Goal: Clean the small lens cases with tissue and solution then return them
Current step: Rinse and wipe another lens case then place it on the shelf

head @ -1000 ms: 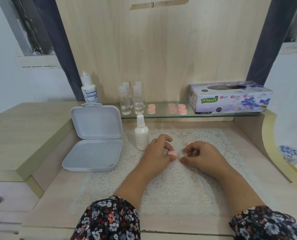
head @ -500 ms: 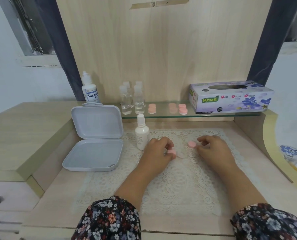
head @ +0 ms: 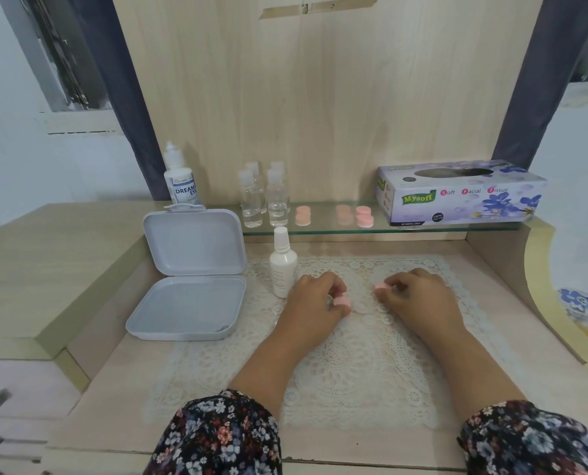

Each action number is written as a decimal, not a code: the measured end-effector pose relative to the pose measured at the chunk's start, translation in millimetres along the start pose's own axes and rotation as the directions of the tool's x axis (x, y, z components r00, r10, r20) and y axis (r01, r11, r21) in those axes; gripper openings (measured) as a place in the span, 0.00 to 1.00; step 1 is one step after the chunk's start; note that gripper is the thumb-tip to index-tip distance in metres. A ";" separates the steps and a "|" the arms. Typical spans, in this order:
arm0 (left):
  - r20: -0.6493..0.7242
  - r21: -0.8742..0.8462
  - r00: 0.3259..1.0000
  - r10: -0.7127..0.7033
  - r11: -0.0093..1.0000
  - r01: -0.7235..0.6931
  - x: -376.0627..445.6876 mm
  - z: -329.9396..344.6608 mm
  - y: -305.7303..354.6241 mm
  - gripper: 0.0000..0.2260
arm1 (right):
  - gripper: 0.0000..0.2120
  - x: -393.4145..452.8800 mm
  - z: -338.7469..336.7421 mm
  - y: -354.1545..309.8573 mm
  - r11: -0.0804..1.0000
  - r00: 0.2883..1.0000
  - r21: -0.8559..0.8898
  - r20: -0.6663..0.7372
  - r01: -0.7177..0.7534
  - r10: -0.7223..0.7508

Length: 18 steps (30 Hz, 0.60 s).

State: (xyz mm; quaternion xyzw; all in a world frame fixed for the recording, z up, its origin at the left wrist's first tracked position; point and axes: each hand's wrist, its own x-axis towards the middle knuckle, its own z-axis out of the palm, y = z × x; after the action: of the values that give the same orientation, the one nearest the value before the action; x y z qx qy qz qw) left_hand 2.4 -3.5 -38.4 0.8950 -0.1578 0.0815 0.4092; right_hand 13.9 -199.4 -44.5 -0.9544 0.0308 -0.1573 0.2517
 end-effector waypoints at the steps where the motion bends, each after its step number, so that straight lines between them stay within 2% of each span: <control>1: 0.000 0.001 1.000 -0.003 1.000 0.003 0.1 0.4 -0.3 0.09 | 0.13 -0.5 -1.4 -0.6 0.998 1.000 0.067 -0.009 0.010 -0.010; 4: -0.002 0.003 1.000 -0.001 1.000 0.001 0.7 0.7 -1.7 0.09 | 0.05 -2.2 -5.2 -3.4 0.952 0.998 0.300 0.006 0.060 -0.065; 6: -0.006 0.008 1.000 0.005 1.000 -0.004 1.2 0.5 -2.6 0.09 | 0.05 -5.1 -5.4 -6.2 0.930 0.991 0.353 0.055 0.098 -0.125; 12: -0.003 0.009 1.000 0.013 1.000 -0.013 0.7 0.8 -2.4 0.08 | 0.09 -10.1 -2.8 -4.9 0.936 0.968 0.319 0.147 0.147 -0.203; 16: -0.008 0.015 1.000 0.005 1.000 -0.005 0.6 1.1 -3.0 0.08 | 0.11 -11.4 -4.1 -6.9 0.944 0.968 0.290 0.139 0.160 -0.207; 18: -0.009 0.011 1.000 0.008 1.000 -0.008 0.6 1.2 -2.9 0.08 | 0.10 -9.9 -3.0 -7.2 0.942 0.958 0.255 0.128 0.217 -0.255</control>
State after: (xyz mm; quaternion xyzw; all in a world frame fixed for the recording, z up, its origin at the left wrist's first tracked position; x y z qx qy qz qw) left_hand 3.9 -2.7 -41.1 0.8962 -0.1589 0.0879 0.4048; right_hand 3.4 -193.1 -41.3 -0.9235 -0.1233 -0.1124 0.3455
